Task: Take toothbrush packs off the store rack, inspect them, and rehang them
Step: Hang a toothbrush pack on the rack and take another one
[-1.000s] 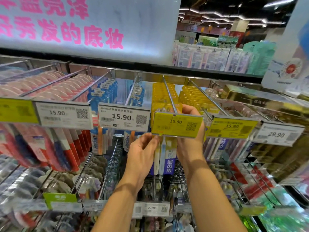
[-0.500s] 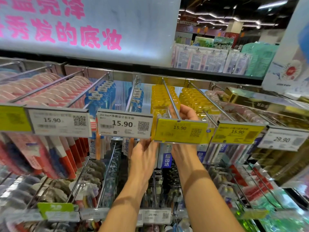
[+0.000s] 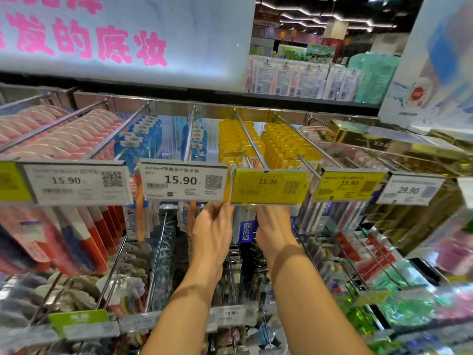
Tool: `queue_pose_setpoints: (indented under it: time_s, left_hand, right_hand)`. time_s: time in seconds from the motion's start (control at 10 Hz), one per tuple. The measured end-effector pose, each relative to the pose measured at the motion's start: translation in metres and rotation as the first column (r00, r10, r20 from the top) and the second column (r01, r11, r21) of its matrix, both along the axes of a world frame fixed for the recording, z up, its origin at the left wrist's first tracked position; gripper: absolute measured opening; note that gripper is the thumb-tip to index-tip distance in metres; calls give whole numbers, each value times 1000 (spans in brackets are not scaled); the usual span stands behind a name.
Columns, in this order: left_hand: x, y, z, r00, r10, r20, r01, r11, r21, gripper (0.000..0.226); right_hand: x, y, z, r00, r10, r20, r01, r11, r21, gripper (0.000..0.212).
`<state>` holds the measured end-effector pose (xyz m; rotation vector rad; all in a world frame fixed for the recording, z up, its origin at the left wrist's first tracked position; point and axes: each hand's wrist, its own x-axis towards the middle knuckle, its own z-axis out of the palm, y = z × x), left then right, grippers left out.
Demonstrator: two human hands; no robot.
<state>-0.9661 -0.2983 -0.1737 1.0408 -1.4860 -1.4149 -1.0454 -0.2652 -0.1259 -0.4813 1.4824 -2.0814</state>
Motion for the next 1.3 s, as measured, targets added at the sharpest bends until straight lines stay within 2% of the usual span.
queue_pose_setpoints:
  time_s: [0.1,0.2,0.3,0.4,0.5,0.6,0.7,0.8,0.9,1.1,1.3]
  left_hand:
    - [1,2,-3,995,-40,-94,46,997,65,21]
    - [1,5,-7,986,-46,-158,62,993,98,17]
    - [7,12,-17,989,-41,-143,56,992,109,21]
    - [21,23,-19,998,-10,-68,17,994,105,40]
    - [32,30,-18,998,56,-6,-55,991,123,43]
    - [41,49,-13,995,83,50,-89,987,134,19]
    - [43,82,-5,999,51,-17,-50,994,101,10]
    - [35,127,7,1000,-1,-25,2,998,62,6]
    - [21,180,21,995,-98,-5,98,995,35,7]
    - [-8,273,50,972,-236,3,235,969,-74,5]
    - [-32,318,96,932,-360,50,362,906,-218,7]
  right_hand:
    - [-8,4,-13,999,0,-42,2,999,33,12]
    - [-14,5,-20,991,132,-8,-130,981,142,17]
    - [-14,19,-21,997,69,-28,-58,961,271,13]
    - [-11,37,-21,998,34,58,-52,938,342,32]
    - [-1,59,-21,998,8,65,-33,921,389,36]
    - [7,86,-21,1000,-10,25,0,931,364,27]
    - [15,123,-17,1000,25,11,-27,948,316,16]
    - [15,173,-11,997,61,-41,-45,946,320,20]
    - [6,232,-7,994,47,-103,-12,950,311,15]
    - [-19,335,18,991,-62,-119,87,971,221,18]
    - [-33,387,54,972,-64,-224,100,983,154,12]
